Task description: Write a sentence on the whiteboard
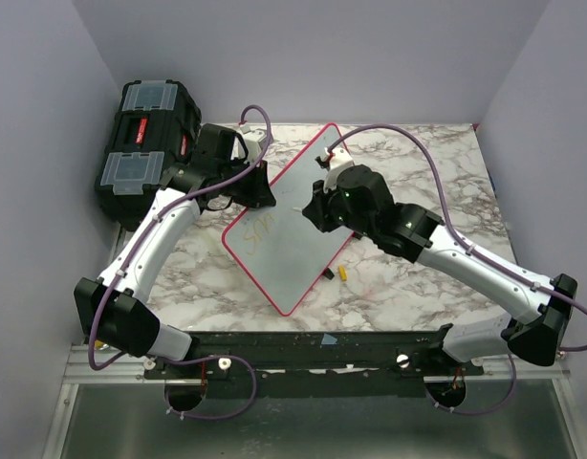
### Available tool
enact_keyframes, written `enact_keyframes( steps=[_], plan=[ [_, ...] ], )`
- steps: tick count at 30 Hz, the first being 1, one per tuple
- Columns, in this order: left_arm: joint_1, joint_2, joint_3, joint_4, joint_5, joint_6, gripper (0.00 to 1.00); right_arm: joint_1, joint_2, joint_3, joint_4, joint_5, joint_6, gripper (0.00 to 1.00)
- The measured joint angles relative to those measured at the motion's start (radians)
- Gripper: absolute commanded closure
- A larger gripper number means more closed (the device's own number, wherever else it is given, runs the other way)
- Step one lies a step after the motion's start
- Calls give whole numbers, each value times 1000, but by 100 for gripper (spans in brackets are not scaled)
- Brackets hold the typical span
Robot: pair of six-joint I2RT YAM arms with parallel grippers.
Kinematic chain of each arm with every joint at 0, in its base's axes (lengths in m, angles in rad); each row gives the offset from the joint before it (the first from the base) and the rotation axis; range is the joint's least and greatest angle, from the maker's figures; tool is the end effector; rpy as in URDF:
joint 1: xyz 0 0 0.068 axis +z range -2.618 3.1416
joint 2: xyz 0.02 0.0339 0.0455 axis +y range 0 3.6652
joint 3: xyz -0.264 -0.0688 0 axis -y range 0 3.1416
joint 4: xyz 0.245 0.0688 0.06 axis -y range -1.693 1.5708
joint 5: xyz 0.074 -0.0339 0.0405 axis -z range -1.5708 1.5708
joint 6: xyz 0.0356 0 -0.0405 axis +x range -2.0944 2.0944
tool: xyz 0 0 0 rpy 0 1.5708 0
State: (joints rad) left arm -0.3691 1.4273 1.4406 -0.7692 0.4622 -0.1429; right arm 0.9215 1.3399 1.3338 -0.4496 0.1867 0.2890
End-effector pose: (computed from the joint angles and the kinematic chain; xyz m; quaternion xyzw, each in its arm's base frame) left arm 0.2773 -0.1243 0.3654 0.1911 0.8778 -0.3011 0.3199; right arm 0.1883 0.2372 0.3810 -0.2159 0.8183 0.2347 0.4782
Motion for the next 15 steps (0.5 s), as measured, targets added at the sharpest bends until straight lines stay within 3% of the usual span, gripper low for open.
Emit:
enact_keyframes(
  steps=[15],
  plan=[
    [-2, 0, 5, -11, 0, 4, 100, 0, 53, 14, 38, -28, 2, 99]
  ],
)
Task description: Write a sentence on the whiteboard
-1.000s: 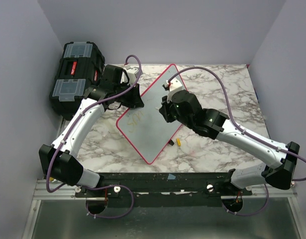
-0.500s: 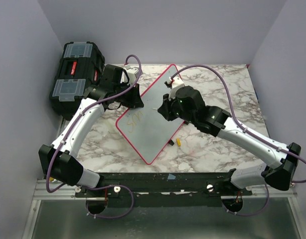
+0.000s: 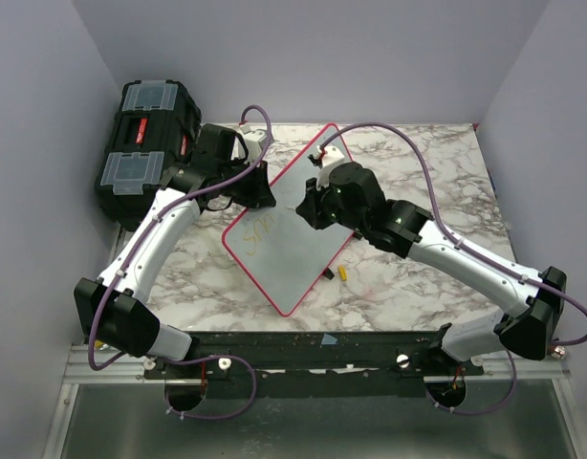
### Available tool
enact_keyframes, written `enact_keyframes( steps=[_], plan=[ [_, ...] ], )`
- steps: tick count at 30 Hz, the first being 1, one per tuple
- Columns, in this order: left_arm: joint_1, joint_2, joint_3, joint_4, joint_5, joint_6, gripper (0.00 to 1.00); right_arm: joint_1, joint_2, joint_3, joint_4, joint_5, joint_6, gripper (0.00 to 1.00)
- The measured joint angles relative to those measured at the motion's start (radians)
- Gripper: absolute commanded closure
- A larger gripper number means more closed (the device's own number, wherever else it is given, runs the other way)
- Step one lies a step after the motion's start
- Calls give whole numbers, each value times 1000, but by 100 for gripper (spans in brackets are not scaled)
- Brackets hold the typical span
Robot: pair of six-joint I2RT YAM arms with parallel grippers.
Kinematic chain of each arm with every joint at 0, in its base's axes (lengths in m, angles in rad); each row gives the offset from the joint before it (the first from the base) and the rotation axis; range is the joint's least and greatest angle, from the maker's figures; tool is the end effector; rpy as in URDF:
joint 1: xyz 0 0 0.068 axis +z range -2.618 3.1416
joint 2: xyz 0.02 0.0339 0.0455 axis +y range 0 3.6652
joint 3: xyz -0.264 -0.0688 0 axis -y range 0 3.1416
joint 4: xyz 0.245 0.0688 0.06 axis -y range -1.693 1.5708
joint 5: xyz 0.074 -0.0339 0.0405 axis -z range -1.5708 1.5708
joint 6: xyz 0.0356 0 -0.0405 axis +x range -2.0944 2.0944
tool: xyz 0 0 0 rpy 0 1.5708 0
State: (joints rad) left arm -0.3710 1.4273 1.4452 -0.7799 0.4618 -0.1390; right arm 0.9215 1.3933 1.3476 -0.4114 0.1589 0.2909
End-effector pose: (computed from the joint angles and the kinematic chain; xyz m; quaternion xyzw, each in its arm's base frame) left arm 0.2764 -0.1245 0.3661 0.1930 0.8785 -0.3002 0.3176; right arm 0.1973 0.2505 0.3739 -0.2225 0.8175 0.2448 0.4714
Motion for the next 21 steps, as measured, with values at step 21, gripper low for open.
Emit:
enact_keyframes(
  steps=[21],
  plan=[
    [-3, 0, 0, 0, -1, 0, 100, -22, 66, 56, 31, 0, 0, 99]
  ],
)
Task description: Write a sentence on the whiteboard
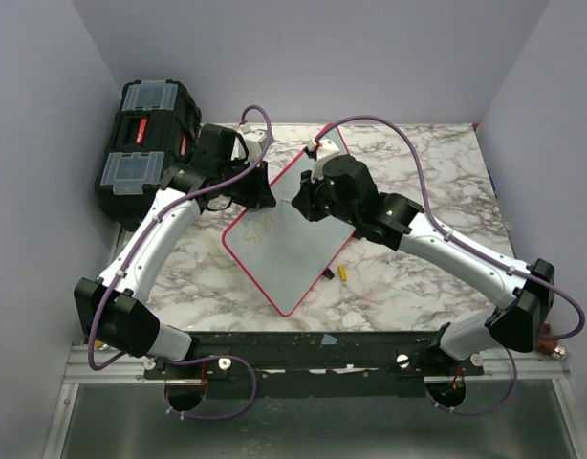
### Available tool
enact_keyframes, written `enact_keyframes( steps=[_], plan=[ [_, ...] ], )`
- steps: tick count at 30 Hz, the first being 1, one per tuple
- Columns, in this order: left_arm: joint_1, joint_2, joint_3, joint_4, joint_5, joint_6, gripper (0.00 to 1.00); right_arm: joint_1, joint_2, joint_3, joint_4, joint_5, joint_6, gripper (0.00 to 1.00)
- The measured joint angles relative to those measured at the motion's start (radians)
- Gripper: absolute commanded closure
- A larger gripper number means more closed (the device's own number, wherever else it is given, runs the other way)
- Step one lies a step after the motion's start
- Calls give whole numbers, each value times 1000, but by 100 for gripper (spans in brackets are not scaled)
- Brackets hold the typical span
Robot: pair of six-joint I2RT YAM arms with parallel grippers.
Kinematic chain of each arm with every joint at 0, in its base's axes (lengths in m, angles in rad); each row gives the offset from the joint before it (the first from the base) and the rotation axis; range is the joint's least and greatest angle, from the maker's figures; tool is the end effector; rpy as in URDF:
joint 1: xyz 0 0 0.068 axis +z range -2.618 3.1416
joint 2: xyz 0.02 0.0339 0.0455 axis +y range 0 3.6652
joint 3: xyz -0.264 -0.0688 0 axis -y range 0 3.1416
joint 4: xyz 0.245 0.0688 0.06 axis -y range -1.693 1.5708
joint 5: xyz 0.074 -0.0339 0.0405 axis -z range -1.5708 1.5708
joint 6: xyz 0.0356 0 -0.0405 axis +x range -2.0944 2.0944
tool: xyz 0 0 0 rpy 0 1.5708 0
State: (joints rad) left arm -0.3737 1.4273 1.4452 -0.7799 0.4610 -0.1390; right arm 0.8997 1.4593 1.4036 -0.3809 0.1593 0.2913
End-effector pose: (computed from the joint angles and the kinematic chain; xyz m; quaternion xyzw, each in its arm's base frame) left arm 0.2761 -0.1253 0.3661 0.1941 0.8783 -0.3003 0.3173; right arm 0.2143 0.2608 0.3760 -0.2111 0.8150 0.2448 0.4810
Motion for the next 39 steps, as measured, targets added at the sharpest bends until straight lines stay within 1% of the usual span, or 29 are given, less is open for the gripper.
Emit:
enact_keyframes(
  steps=[12, 29, 39],
  plan=[
    [0, 0, 0, -2, -2, 0, 100, -10, 15, -1, 2, -8, 0, 99],
    [-1, 15, 18, -16, -8, 1, 100, -11, -5, -64, 12, -35, 9, 99],
    [-5, 15, 19, -16, -8, 2, 100, -11, -6, -64, -33, -35, 15, 99]
  ],
)
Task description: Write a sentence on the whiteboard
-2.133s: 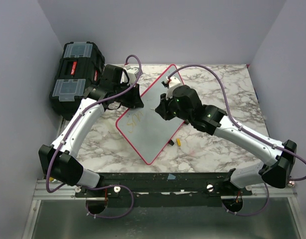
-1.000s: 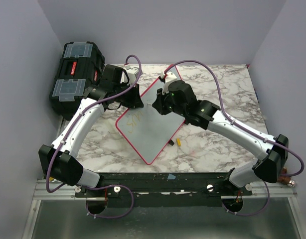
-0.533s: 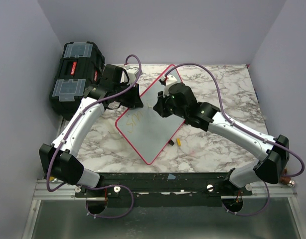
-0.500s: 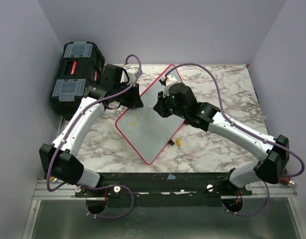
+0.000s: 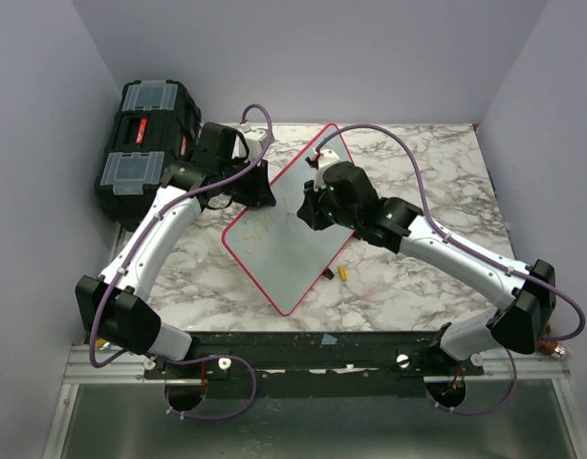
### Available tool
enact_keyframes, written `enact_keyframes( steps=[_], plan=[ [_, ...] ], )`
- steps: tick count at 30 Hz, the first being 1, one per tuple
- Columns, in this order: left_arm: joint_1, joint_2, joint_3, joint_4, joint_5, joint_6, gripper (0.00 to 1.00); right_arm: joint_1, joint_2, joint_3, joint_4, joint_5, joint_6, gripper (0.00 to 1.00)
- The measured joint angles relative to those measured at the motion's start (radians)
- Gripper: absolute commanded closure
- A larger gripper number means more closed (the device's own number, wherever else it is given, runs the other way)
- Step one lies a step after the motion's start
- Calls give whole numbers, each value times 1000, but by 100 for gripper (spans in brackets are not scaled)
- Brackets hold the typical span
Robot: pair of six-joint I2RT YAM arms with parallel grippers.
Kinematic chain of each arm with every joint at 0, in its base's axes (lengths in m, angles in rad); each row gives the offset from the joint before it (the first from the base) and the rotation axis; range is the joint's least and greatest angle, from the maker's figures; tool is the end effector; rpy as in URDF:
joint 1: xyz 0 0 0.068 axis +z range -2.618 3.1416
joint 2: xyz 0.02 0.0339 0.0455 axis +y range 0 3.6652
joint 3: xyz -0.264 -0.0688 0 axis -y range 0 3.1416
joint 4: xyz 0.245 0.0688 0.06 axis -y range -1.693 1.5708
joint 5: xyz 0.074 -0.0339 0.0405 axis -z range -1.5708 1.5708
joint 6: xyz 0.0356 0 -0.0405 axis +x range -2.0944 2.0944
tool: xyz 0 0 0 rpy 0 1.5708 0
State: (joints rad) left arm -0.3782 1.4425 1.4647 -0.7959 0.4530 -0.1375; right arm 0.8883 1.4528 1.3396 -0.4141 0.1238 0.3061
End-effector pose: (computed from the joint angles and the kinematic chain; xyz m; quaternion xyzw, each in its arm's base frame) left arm 0.2783 -0.1273 0.3667 0.1943 0.8811 -0.2966 0.3129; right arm 0.2138 0.2561 0.3526 -0.2188 0.8377 0.2354 0.4415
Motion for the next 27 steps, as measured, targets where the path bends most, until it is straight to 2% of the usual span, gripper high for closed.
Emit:
enact_keyframes(
  steps=[9, 27],
  plan=[
    [-4, 0, 6, 1, 0, 5, 100, 0, -7, 51, -51, 0, 5, 99],
    [-6, 0, 9, 0, 0, 10, 100, 0, 31, 169, -5, 21, 8, 99]
  ],
)
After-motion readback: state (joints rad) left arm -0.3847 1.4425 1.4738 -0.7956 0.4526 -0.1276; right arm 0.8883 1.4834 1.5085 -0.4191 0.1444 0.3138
